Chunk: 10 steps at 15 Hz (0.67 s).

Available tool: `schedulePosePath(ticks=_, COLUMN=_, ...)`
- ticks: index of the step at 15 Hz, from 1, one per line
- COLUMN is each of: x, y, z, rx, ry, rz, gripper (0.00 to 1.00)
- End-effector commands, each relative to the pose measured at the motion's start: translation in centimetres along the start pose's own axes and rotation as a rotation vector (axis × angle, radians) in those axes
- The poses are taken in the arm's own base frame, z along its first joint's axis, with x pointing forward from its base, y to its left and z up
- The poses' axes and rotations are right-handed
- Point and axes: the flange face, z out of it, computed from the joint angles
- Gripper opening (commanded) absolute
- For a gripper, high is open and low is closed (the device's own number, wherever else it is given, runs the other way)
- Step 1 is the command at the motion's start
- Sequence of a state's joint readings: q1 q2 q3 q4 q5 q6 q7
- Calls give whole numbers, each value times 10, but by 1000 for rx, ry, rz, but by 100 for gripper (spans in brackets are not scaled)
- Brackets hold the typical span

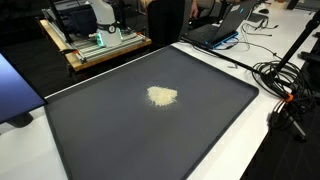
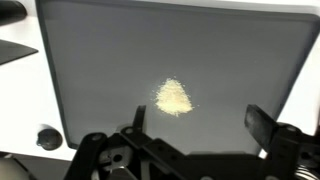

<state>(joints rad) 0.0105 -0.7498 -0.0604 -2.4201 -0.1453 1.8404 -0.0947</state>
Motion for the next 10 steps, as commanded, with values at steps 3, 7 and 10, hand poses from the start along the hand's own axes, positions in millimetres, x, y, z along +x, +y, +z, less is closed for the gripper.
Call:
schedulePosePath(ticks=3, x=18, y=-76, z=-25, rx=167, ry=33, rz=-260, gripper=100)
schedulePosePath(ticks=7, x=24, y=-113, z=-40, rx=270, ry=25, rz=-403, gripper=100)
schedulePosePath(ticks=10, x=19, y=-115, z=-37, rx=248, ry=38, rz=-395, gripper=100)
